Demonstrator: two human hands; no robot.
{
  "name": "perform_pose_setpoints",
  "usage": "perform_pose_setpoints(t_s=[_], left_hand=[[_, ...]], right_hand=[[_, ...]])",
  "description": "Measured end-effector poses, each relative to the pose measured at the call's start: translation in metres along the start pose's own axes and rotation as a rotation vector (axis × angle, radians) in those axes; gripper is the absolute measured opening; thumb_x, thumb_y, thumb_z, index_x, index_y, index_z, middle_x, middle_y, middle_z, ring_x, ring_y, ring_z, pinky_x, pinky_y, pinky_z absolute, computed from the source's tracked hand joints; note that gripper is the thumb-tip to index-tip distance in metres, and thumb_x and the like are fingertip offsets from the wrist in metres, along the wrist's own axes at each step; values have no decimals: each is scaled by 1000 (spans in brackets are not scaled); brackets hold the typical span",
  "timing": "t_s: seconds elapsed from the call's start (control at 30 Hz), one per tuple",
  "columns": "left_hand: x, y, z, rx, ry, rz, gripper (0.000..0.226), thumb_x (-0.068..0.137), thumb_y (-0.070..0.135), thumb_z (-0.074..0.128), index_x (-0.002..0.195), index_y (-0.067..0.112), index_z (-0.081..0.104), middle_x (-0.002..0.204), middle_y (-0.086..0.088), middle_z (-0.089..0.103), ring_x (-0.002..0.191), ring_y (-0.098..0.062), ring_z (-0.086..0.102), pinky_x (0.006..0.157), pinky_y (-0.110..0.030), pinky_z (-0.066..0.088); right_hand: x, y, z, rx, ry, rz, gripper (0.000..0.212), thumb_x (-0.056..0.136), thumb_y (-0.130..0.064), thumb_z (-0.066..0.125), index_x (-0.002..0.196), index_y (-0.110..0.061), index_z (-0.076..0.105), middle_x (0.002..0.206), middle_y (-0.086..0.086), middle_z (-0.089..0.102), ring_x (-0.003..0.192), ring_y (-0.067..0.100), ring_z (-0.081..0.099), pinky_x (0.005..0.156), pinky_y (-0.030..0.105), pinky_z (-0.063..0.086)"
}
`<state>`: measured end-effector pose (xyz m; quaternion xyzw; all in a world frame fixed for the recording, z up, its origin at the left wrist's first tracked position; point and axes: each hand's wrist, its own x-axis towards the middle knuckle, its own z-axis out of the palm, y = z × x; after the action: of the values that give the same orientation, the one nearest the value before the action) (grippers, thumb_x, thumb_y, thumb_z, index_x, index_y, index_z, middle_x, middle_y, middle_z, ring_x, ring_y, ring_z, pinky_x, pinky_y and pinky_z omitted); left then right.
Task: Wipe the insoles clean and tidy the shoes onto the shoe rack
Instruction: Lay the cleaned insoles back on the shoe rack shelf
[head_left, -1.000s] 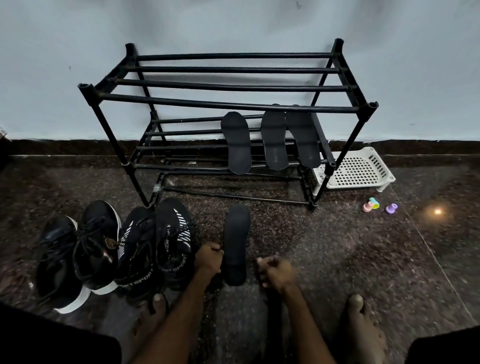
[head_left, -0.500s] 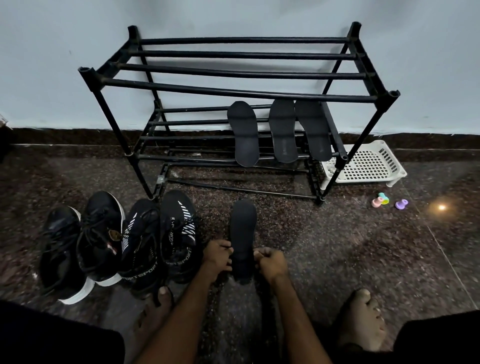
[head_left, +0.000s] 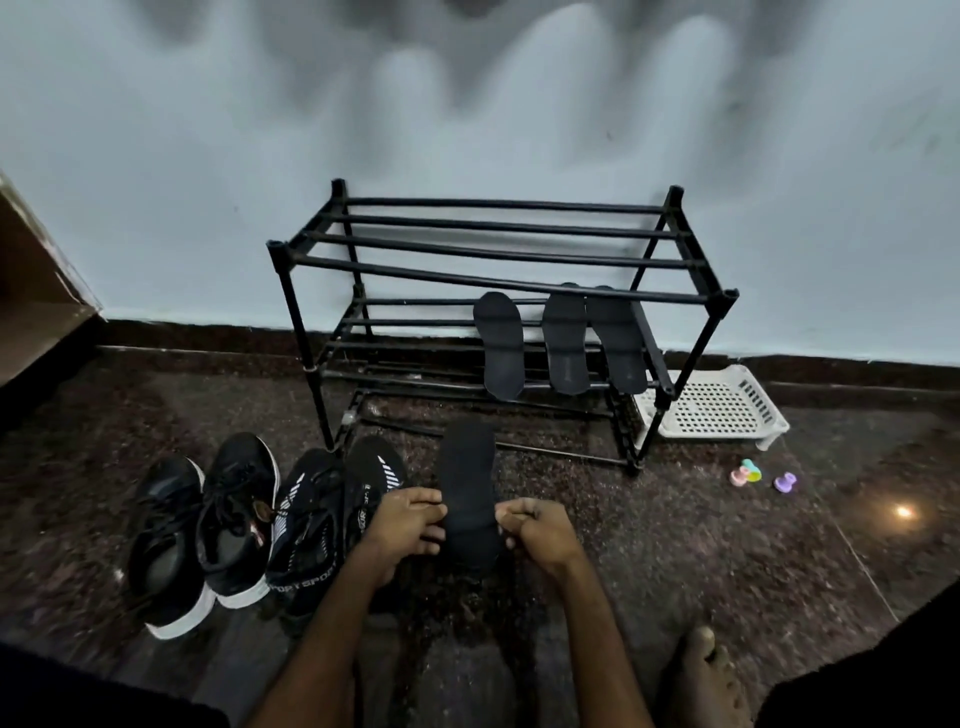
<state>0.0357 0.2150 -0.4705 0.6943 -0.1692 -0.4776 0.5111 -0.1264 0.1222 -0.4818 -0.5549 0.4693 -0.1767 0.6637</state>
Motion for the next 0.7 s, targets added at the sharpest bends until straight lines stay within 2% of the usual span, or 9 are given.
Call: perform_pose_setpoints(t_s=[0.07,0.2,0.37,0.57,0.7], left_hand=[[-10,15,-9,-27,24,52,8,94,1,60,100,5,61,69,-5,63,44,-8,55,41,-23,50],[-22,51,-28,-73,68,164,8,94,0,60,99,6,63,67,-3,63,46,-7,55,42,-23,51],[-1,99,-43,-34,90,256,10,94,1,60,99,9,63,72,-6,63,47,-7,56,42,-22,51],[68,135,-44,14,106,253,10,94,2,59,101,8,63,73,-7,64,43,-6,54,37,-20,45],[117,144,-40,156,111,216,14,96,5,58,109,8,63,78,-5,65,42,-4,55,36,-18,42]], right_hand=[[-9,-20,5,8,-34,-42,21,96,0,55,82,-10,66,58,-2,60,41,1,46,41,15,36],[-20,-47,13,24,-64,-103,14,97,-5,56,89,-8,67,64,-2,62,45,3,47,44,17,37],[-13,-62,10,12,-43,-123,12,98,-9,56,93,-8,67,69,-1,65,48,4,50,46,17,39],[28,-75,-3,-10,44,-121,15,98,-10,55,97,-2,68,71,1,67,50,5,50,47,18,39],[68,-88,-10,23,103,-105,21,100,-19,55,92,-3,66,73,3,68,52,10,53,48,21,41]])
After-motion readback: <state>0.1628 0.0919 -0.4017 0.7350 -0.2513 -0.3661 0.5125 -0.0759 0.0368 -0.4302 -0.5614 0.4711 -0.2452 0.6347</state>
